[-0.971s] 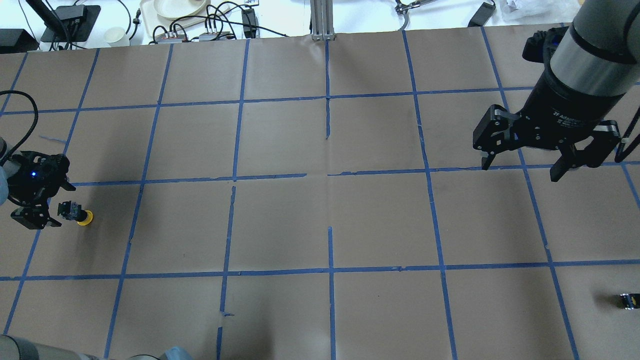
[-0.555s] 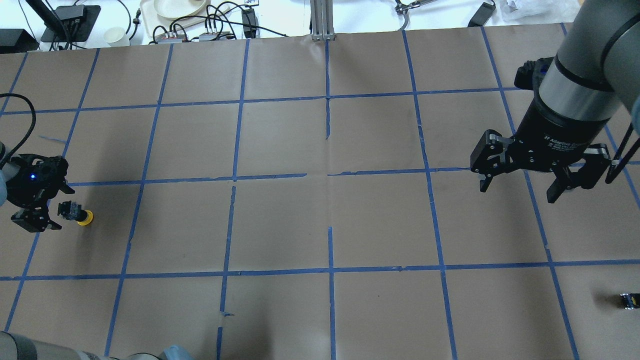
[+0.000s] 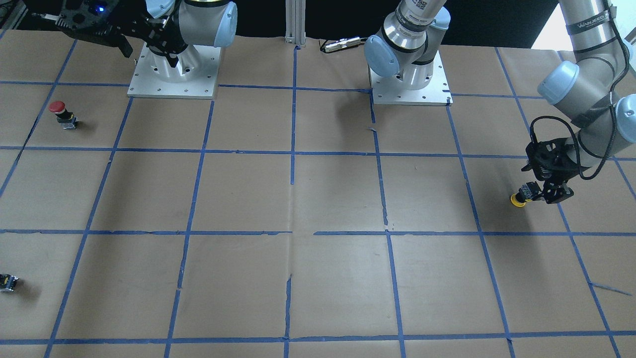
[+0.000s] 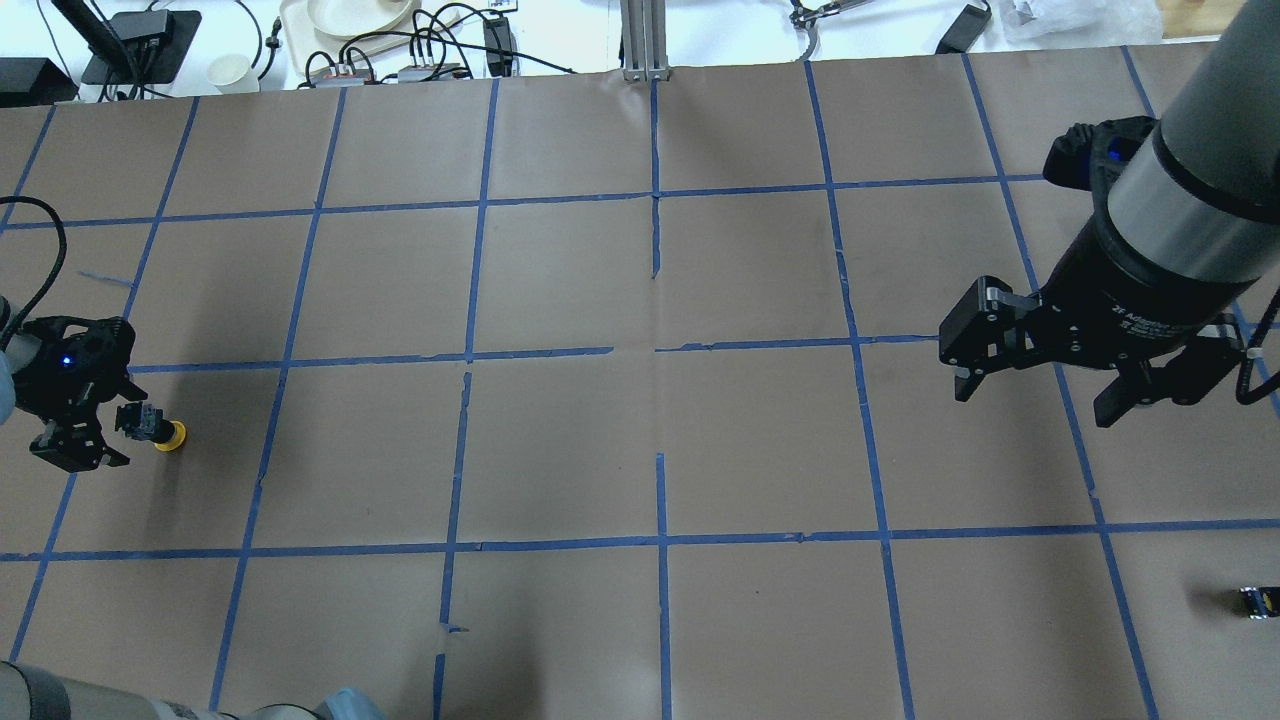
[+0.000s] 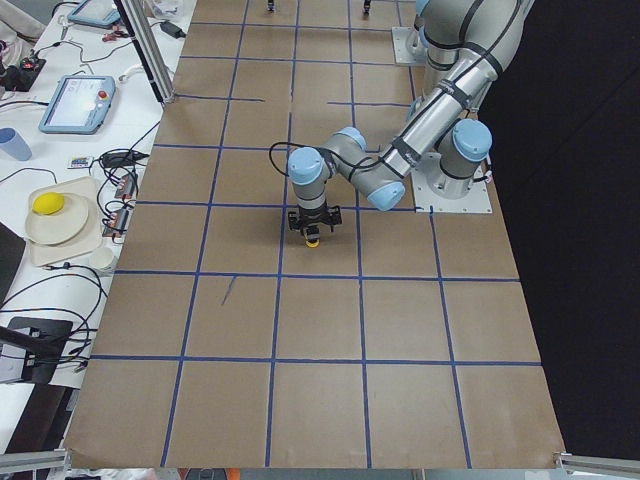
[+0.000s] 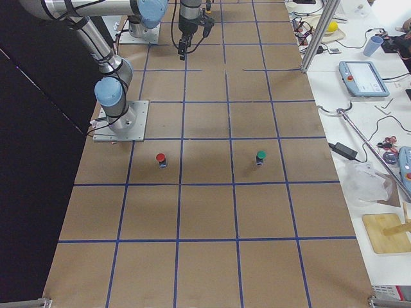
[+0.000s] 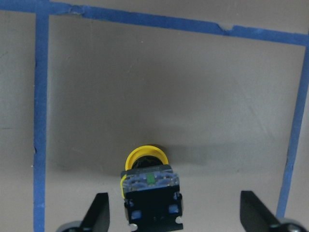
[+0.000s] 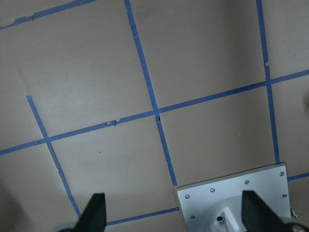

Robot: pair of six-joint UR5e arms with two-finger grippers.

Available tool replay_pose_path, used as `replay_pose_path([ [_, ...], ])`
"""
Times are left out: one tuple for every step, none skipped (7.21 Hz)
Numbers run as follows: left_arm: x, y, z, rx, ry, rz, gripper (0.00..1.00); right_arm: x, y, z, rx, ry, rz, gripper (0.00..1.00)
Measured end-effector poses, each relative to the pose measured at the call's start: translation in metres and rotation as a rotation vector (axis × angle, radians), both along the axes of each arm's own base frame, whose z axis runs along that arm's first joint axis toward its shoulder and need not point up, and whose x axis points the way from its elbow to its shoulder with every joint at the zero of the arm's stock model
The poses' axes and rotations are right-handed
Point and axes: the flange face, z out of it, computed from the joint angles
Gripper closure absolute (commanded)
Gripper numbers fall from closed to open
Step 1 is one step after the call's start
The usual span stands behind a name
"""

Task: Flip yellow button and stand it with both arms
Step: 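Lift the yellow button with the left gripper and swing it toward the right gripper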

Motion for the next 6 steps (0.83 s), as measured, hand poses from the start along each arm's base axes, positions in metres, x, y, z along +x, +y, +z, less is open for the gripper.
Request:
replay_pose_path([
  [0.001,-0.001,0.001,-0.012,-0.009,0.004,0.61,0.0,0.003,0.002,-0.006,0.0,0.001,0.0],
  [0.001,-0.002,0.001,-0.023,-0.017,0.006,0.69,0.0,0.006,0.002,-0.004,0.002,0.002,0.0],
  [0.001,-0.003,0.001,-0.03,-0.021,0.008,0.74,0.001,0.01,0.0,-0.002,0.001,0.001,0.0],
  [0.001,-0.003,0.002,-0.034,-0.024,0.018,0.76,0.001,0.013,-0.002,0.001,-0.001,0.001,0.0],
  [0.0,-0.003,0.007,-0.036,-0.027,0.035,0.78,0.001,0.015,-0.006,0.008,-0.003,0.0,0.0],
  [-0.003,-0.002,0.015,-0.034,-0.017,0.047,0.78,0.001,0.014,-0.009,0.016,-0.005,-0.001,0.0],
])
